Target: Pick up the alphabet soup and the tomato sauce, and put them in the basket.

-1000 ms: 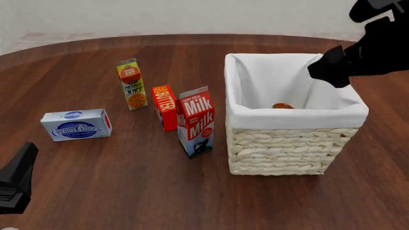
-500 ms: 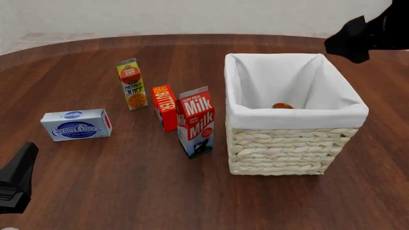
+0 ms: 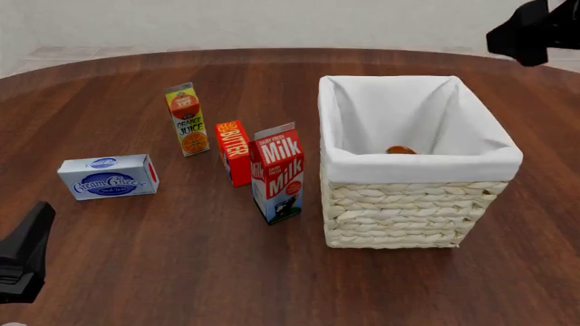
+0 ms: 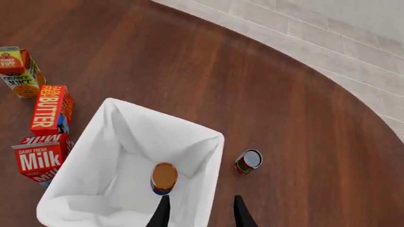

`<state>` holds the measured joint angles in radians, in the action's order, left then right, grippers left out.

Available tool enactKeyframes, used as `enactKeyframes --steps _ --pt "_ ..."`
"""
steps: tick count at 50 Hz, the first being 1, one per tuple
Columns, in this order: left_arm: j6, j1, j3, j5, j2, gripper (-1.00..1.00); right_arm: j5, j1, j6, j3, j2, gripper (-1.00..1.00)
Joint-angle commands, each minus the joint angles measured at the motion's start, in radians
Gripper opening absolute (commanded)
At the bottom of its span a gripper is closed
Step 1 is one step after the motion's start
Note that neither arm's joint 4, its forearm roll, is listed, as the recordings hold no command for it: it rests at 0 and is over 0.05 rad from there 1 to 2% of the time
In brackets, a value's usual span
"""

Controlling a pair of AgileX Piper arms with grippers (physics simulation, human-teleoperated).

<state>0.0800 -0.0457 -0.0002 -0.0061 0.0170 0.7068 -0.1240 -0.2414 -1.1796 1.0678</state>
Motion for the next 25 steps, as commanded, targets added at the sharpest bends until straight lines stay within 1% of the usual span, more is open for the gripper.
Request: enactKeyframes --steps 1,12,15,25 --pt "0.001 0.0 0.0 0.005 -0.005 1.0 -0.031 0.039 0.017 0.003 -0.005 1.0" --pt "0.0 0.0 0.0 0.001 -0.002 1.0 -0.078 0.089 0.04 0.021 -0.003 1.0" --pt "0.001 0.001 0.0 0.0 0.0 1.0 -0.092 0.114 0.049 0.003 0.004 1.0" --pt "0.0 0.004 0.0 -0.004 0.004 1.0 -0.126 0.147 0.057 0.002 0.022 1.0"
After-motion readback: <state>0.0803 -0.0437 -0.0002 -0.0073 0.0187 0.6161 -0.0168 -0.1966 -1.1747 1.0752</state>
